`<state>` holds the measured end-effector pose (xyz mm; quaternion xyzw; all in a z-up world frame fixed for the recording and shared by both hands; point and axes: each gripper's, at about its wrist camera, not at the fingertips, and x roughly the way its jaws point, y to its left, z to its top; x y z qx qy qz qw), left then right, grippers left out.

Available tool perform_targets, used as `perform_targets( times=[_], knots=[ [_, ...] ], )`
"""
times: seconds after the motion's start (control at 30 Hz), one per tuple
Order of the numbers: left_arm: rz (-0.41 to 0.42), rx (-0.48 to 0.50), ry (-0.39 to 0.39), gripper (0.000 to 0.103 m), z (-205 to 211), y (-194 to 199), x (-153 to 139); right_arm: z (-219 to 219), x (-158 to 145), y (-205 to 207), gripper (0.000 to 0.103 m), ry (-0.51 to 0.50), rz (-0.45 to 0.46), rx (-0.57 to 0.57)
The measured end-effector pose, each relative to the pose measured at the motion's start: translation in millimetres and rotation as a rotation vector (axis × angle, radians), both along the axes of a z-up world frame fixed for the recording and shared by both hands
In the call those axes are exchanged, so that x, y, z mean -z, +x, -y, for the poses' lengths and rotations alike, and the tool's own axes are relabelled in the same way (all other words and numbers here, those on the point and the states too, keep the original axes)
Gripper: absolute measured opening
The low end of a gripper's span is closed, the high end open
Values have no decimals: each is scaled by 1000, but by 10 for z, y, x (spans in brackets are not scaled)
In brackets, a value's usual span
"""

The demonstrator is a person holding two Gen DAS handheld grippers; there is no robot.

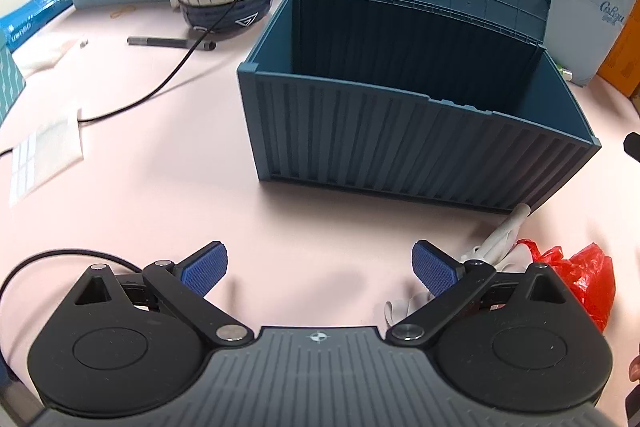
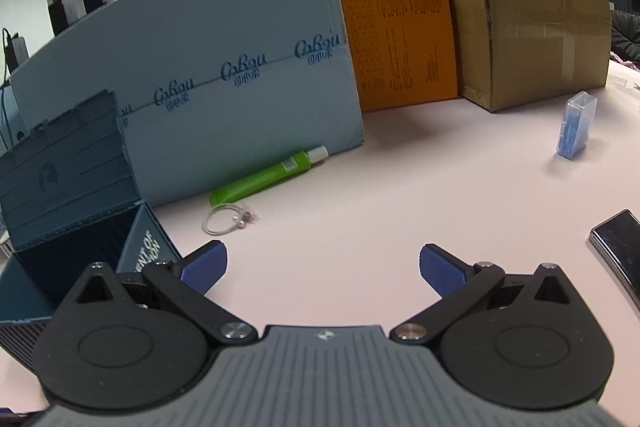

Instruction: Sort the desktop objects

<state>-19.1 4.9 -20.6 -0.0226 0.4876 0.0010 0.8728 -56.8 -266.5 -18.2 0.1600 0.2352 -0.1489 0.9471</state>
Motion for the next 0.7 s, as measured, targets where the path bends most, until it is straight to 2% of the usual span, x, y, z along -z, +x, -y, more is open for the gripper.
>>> perform_targets(
  times=[0.33,0.7],
  knots=[
    [-6,11,14,99,-52,-10,-12,-152,-184,7,103,-56,-26,17],
    [-10,-60,28,99,-223,90,8,-439,-306,140,103,-159,-16,6]
  ],
)
